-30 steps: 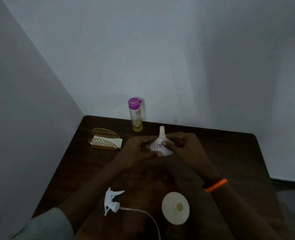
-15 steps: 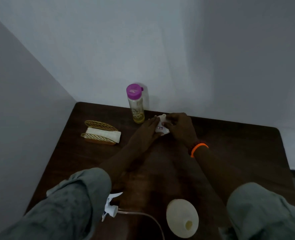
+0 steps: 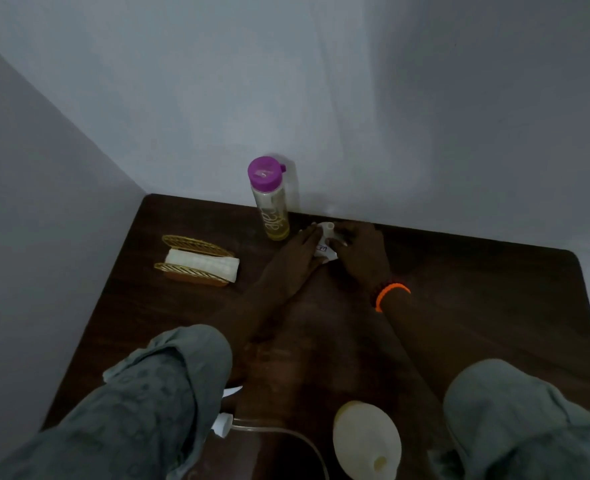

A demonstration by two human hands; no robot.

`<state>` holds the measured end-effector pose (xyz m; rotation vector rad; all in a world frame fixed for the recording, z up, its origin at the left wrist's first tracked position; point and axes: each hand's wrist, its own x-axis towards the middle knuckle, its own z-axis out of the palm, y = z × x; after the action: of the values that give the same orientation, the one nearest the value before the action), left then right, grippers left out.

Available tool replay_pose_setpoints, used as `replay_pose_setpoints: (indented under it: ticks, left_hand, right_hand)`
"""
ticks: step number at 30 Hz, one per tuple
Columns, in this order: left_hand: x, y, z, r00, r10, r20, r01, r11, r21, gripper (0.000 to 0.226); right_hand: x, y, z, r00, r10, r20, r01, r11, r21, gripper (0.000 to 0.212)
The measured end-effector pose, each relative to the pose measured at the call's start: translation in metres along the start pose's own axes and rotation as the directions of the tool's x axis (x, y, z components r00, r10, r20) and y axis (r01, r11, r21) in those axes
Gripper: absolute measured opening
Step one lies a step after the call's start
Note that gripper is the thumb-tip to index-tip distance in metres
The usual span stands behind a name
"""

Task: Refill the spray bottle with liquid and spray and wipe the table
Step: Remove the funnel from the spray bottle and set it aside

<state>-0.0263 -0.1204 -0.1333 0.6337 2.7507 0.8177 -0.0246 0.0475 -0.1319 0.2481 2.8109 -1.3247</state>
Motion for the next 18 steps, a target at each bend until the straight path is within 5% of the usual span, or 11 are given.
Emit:
replay_pose_setpoints:
  ticks: [6,14,18]
  left_hand:
    - [-0.011,0.005,-0.003,0.999,-0.036,-0.033,0.035,0.999,-0.039,0.073]
    - [-0.115,0.019,-0.018,0.986,-0.147,-0.074,0.145,0.989,-0.03,0.059]
    - [-0.18,0.0,-0.022,0.984,-0.157,-0.089,0.158,0.987,0.009,0.039]
  right_hand:
    - [-0.02,-0.004,-0.026,0.999,0.023,0.035,-0.021,0.999,-0.036,0.055]
    - [-0.124,0.014,-0.101,0.942,0.259,-0.215,-0.258,0.966,0.031,0.024]
    - [-0.203,0.027,-0.121,0.85,0.407,-0.333,-0.406,0.911,0.076,0.014]
